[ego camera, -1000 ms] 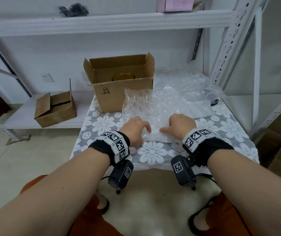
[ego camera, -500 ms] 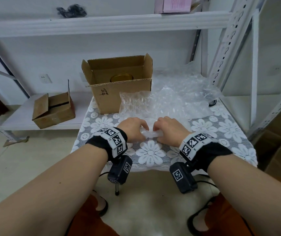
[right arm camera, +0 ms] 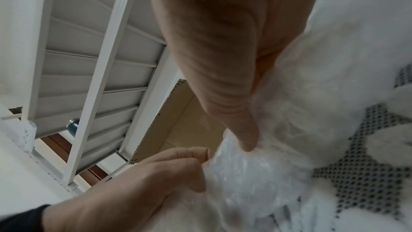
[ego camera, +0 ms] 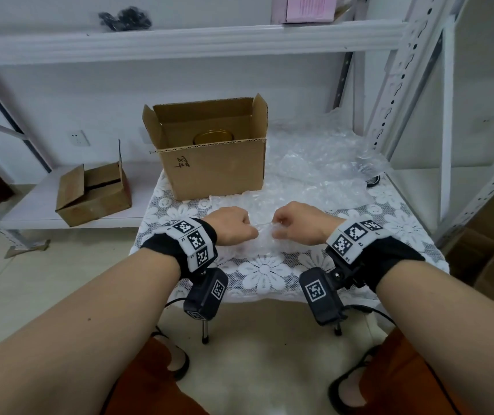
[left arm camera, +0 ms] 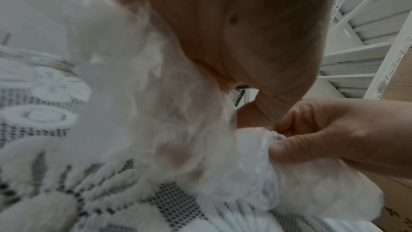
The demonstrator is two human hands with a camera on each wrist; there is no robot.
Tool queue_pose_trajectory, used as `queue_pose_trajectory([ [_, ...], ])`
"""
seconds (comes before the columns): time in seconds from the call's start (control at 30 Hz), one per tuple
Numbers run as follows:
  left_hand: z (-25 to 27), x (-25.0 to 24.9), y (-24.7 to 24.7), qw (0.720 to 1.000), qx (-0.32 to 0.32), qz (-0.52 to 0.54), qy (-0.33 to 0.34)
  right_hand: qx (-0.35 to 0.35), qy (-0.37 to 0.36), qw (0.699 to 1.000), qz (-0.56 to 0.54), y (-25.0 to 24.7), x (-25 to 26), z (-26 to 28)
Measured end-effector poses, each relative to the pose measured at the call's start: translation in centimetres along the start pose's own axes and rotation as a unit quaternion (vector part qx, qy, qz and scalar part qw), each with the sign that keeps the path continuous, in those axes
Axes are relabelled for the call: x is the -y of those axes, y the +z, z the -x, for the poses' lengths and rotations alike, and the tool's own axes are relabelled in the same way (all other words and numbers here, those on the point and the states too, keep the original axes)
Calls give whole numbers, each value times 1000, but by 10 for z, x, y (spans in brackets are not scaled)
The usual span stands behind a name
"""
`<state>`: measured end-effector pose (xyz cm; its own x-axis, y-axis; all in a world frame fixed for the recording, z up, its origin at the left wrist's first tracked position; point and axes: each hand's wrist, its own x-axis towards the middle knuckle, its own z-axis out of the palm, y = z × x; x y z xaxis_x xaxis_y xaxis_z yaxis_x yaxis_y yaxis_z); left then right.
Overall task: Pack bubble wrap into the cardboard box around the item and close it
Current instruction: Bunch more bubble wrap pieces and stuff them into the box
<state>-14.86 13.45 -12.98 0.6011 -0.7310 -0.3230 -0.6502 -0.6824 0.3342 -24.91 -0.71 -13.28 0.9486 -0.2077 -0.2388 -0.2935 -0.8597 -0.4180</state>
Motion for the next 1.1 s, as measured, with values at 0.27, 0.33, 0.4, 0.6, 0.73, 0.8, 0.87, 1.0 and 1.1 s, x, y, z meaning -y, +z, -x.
queue_pose_trajectory([
  [0.27, -2, 10, -1, 983, -170, -35, 63, 12, 20, 999, -32, 1, -2, -4],
  [0.33, -1, 7, -2, 971, -215, -37, 96, 11, 24, 999, -35, 1, -3, -6],
  [0.4, 2, 3, -3, 965, -231, -31, 117, 8, 29, 999, -37, 3, -4, -8],
  [0.6, 4, 2, 6, 983, -137, -35, 120, -10, 49, 996, -68, 6, -11, -9],
  [0.73, 4, 4, 12, 984, -126, -48, 121, -60, 78, 988, -115, 9, -14, -7],
  [0.8, 3, 3, 13, 984, -115, -57, 127, -87, 96, 991, -40, 10, -13, -7],
  [0.87, 1, 3, 16, 983, -107, -62, 133, -119, 107, 985, 59, 12, -13, -5],
  [1.0, -4, 4, 23, 980, -126, -66, 138, -185, 62, 970, 141, 17, -13, -3],
  [1.1, -8, 2, 25, 979, -134, -73, 137, -231, -18, 958, 172, 17, -14, -2],
])
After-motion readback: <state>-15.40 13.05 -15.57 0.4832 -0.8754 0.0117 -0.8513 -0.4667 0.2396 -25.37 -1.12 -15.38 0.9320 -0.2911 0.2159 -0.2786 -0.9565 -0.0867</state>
